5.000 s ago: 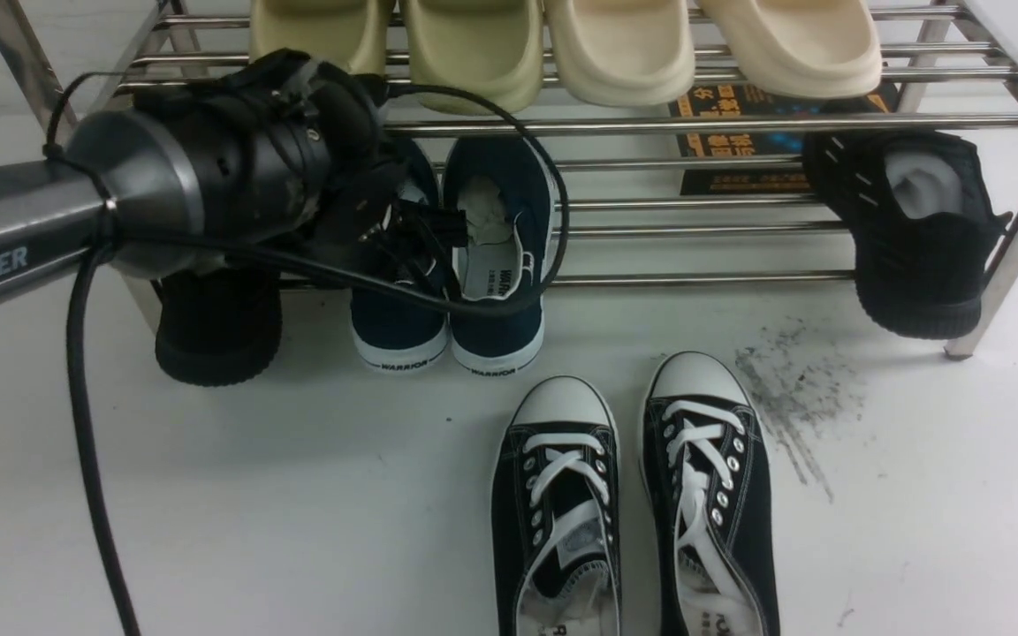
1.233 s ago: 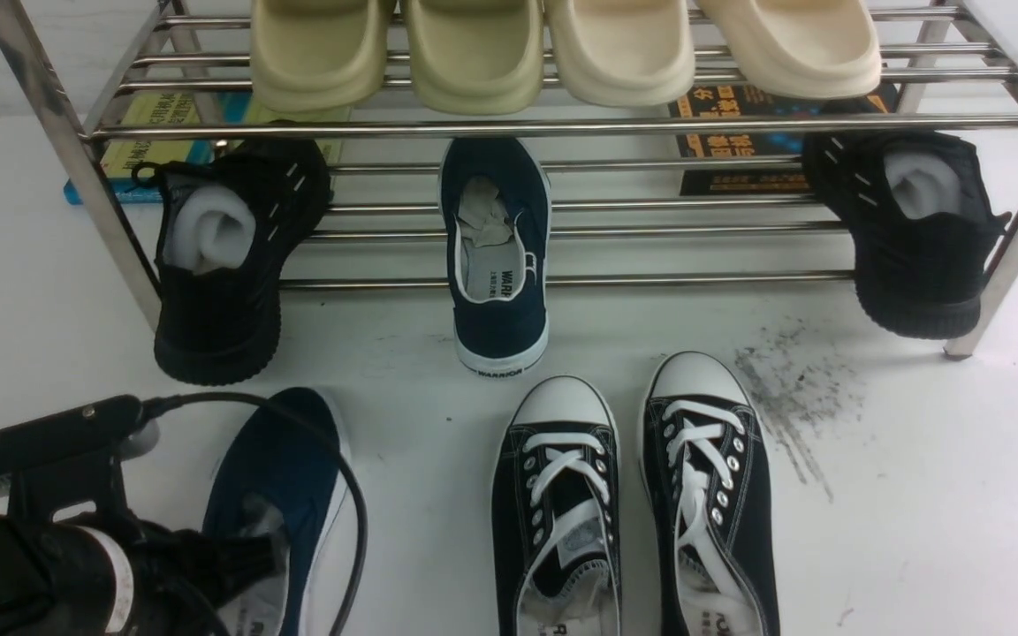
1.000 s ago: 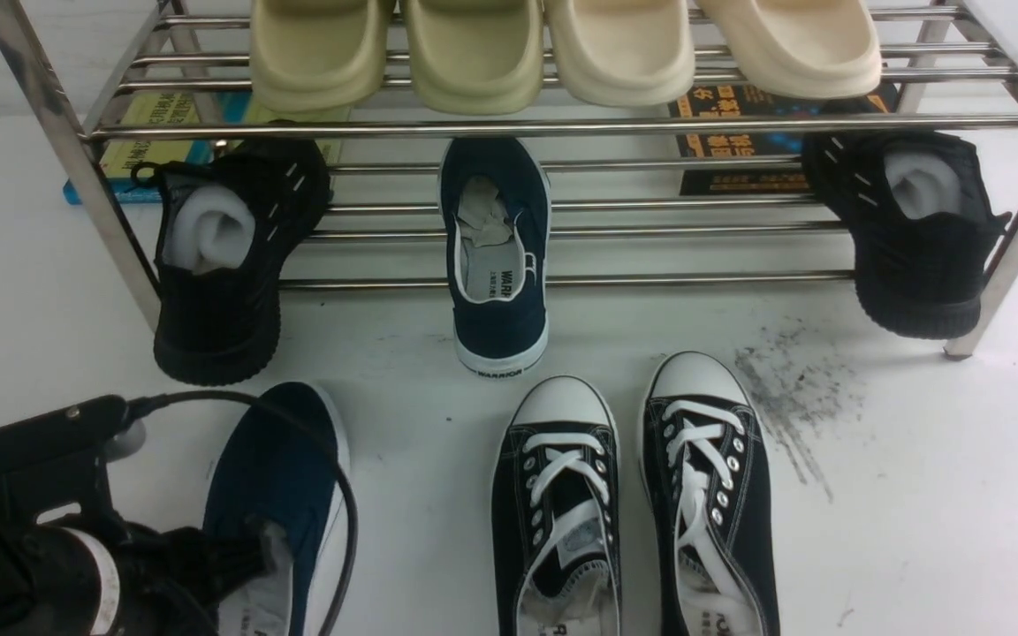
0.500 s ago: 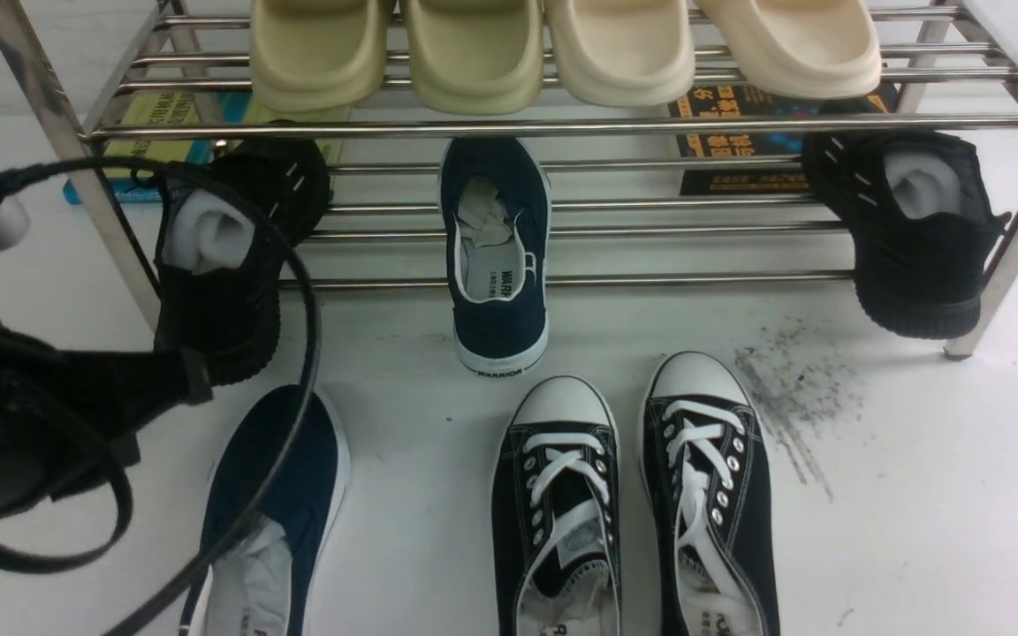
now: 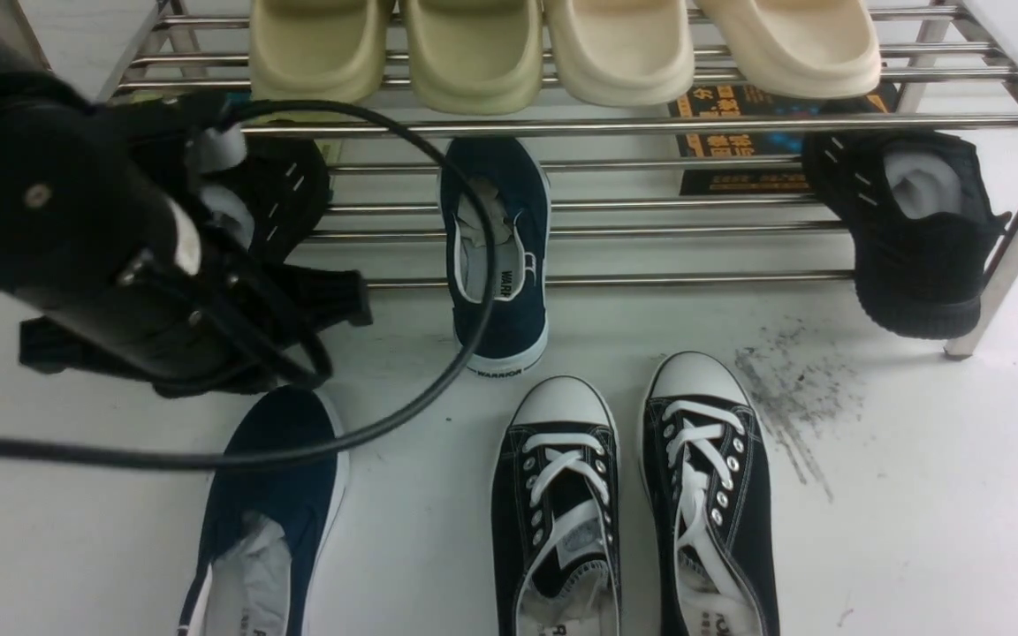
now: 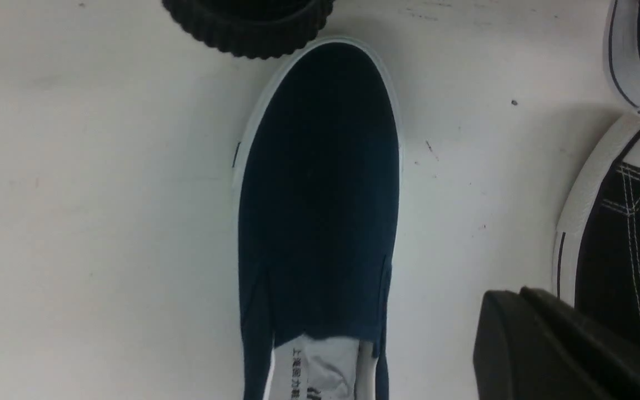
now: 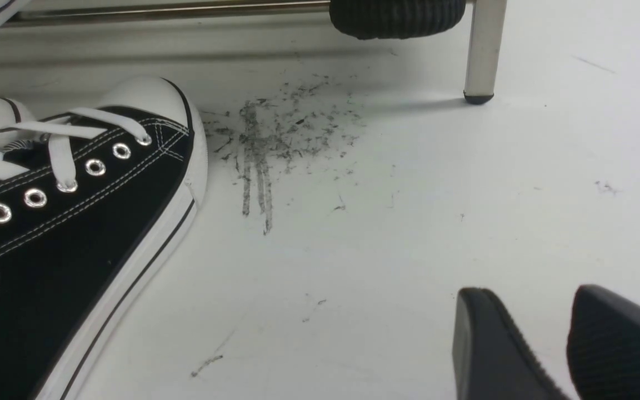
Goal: Take the shoes off the shelf with your hand on the white table.
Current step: 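Grasp the leftmost shoe on the bottom shelf of the shoe rack with the left gripper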
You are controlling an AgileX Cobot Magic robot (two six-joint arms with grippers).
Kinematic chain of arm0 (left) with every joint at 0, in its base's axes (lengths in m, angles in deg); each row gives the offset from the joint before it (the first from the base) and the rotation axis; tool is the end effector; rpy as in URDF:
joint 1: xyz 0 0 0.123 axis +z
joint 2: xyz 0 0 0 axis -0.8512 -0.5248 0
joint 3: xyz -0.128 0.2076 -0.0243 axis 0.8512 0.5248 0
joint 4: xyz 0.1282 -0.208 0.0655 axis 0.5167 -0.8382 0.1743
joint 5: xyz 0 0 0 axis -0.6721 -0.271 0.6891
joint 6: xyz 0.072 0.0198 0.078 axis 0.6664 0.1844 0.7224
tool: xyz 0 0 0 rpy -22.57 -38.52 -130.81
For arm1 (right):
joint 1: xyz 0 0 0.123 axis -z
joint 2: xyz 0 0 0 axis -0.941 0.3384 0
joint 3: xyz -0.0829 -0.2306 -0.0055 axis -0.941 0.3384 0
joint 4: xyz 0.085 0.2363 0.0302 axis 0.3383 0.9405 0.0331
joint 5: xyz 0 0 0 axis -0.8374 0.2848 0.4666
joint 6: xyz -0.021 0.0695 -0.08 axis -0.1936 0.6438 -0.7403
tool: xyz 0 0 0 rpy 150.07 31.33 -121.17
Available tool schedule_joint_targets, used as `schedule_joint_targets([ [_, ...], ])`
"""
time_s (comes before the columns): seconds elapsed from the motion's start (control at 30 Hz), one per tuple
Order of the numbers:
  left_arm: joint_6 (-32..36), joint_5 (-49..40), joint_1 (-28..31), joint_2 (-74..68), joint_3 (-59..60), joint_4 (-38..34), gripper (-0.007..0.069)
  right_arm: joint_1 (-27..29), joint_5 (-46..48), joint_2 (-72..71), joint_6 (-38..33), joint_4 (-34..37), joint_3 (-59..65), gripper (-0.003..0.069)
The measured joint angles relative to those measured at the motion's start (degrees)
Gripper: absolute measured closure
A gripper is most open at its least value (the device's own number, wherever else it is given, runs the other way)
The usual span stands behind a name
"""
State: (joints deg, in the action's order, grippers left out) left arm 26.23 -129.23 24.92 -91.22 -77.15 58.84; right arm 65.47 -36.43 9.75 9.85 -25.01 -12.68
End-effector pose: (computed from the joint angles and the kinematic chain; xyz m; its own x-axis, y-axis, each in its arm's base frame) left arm 0.2505 -0.1381 0.2793 -0.8568 -0.1043 -0.5049 -0.0452 0.9907 -0.1281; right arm 0.1091 0.0111 0.1692 -0.3137 0.1107 -0.9430 -0.0585 0.9890 0.1356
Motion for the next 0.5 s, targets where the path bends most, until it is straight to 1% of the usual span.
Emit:
schedule_joint_targets([
  [0.07,1.06,0.14,0.00,-3.67,-3.03,0.00,0.0555,0.00,0.00,0.00,0.00,0.00,0.00,0.0421],
  [0.17,2.02,1.08,0.00,-8.24,-7.86,0.00,0.0494,0.00,0.00,0.00,0.00,0.00,0.00,0.0421],
  [0.3,2.26,5.01,0.00,-12.90,-12.21,0.06,0.0409,0.00,0.00,0.00,0.00,0.00,0.00,0.0421],
  [0.4,0.04,10.97,0.00,-16.20,-12.91,0.19,0.0347,0.00,0.00,0.00,0.00,0.00,0.00,0.0421],
  [0.43,-0.11,11.27,0.00,-16.38,-12.92,0.19,0.0347,0.00,0.00,0.00,0.00,0.00,0.00,0.0421],
  [0.5,-1.91,14.38,0.00,-18.55,-12.92,0.36,0.0322,0.00,0.00,0.00,0.00,0.00,0.00,0.0421],
])
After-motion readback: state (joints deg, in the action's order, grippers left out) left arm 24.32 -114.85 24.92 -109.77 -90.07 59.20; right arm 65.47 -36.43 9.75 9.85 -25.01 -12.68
